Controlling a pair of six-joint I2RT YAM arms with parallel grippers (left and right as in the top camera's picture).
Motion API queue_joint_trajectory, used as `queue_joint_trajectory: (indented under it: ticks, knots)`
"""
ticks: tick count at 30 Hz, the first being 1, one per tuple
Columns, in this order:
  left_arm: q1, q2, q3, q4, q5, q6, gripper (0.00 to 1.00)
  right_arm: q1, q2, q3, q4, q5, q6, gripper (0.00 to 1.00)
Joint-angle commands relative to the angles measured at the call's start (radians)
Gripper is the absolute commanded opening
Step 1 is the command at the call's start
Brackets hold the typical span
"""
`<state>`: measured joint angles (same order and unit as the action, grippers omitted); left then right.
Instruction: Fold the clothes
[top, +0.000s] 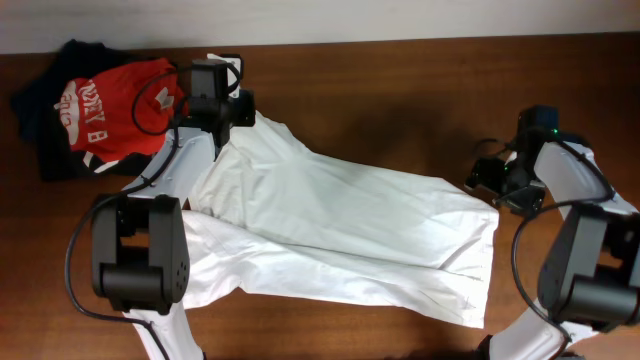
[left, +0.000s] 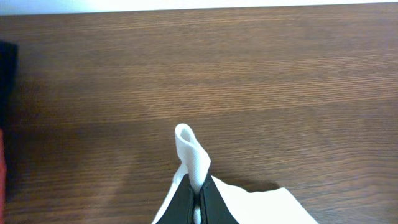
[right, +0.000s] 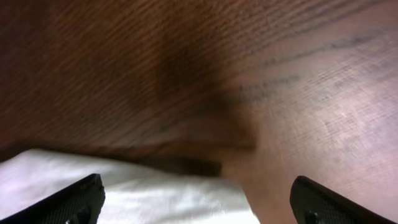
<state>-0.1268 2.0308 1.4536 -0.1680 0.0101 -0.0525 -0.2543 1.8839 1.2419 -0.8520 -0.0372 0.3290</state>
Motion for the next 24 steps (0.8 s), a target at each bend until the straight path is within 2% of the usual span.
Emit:
queue_joint_trajectory:
  ticks: [1, 4, 5, 6, 8, 9, 16, 19, 20, 24]
  knots:
    - [0.012, -0.01, 0.01, 0.002, -0.044, 0.001, 0.01, 0.006, 0.034, 0.016, 0.019, 0.018, -0.011, 0.96]
    - [0.012, -0.006, 0.01, 0.002, -0.04, 0.001, 0.01, 0.006, 0.043, 0.016, 0.023, 0.003, -0.011, 0.89]
    - [0.012, -0.004, 0.01, 0.002, -0.04, 0.001, 0.01, 0.006, 0.043, 0.016, 0.023, -0.005, -0.011, 0.81]
    - [0.012, -0.001, 0.009, 0.0, -0.039, 0.001, 0.01, 0.006, 0.043, 0.015, 0.023, -0.007, -0.011, 0.66]
    - [0.012, 0.0, 0.008, -0.005, -0.04, 0.001, 0.01, 0.006, 0.043, 0.015, 0.028, -0.007, -0.011, 0.52]
    - [0.012, 0.0, 0.008, -0.005, -0.04, 0.001, 0.01, 0.006, 0.043, 0.015, 0.032, -0.007, -0.011, 0.49]
    - [0.013, 0.0, 0.008, -0.005, -0.04, 0.001, 0.01, 0.006, 0.075, 0.011, 0.036, -0.031, -0.011, 0.48]
    - [0.013, 0.0, 0.008, -0.002, -0.04, 0.001, 0.01, 0.006, 0.104, 0.011, 0.042, -0.067, -0.007, 0.42]
    - [0.013, 0.0, 0.008, -0.003, -0.04, 0.001, 0.01, 0.006, 0.105, 0.011, 0.043, -0.068, -0.007, 0.37]
    - [0.013, 0.0, 0.008, -0.003, -0.04, 0.001, 0.01, 0.006, 0.105, 0.012, 0.051, -0.064, -0.006, 0.06]
